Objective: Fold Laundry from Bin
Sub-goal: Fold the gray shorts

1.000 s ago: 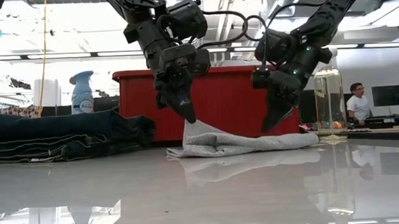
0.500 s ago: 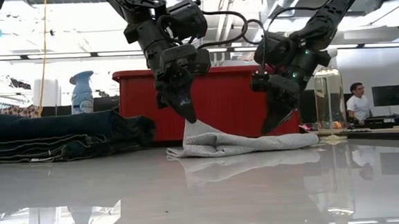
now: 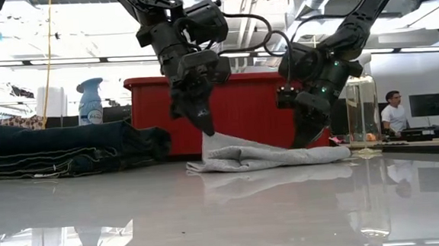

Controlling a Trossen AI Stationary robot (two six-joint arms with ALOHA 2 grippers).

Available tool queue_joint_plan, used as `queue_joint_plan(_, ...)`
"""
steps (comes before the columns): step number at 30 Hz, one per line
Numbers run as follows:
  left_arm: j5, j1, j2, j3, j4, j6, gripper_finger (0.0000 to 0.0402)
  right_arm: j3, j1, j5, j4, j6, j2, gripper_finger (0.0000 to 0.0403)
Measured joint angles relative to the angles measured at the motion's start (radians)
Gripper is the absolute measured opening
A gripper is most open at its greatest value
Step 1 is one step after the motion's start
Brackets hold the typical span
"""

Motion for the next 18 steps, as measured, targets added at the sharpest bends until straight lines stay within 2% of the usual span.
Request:
queue_joint_plan(5,-0.004,-0.006,0.0,0.019,-0.094,-0.03,0.0,0.0,-0.004,0.0,-0.006,-0.015,0.0,0.0014)
queue_joint_plan(8,-0.047,-0.014,0.0,0.019,-0.149,-0.018,0.0,0.001,-0.004,0.001,-0.017,-0.025,0.0,0.0014)
queue_joint_plan(12,-0.111,-0.019,0.001,0.003,-0.134,-0.003,0.0,0.001,-0.004,0.001,-0.02,-0.039,0.0,0.0014)
queue_joint_plan(18,-0.11,-0.019,0.001,-0.005,-0.031,-0.004,0.0,0.001,-0.004,0.002,-0.021,-0.041,0.0,0.0014)
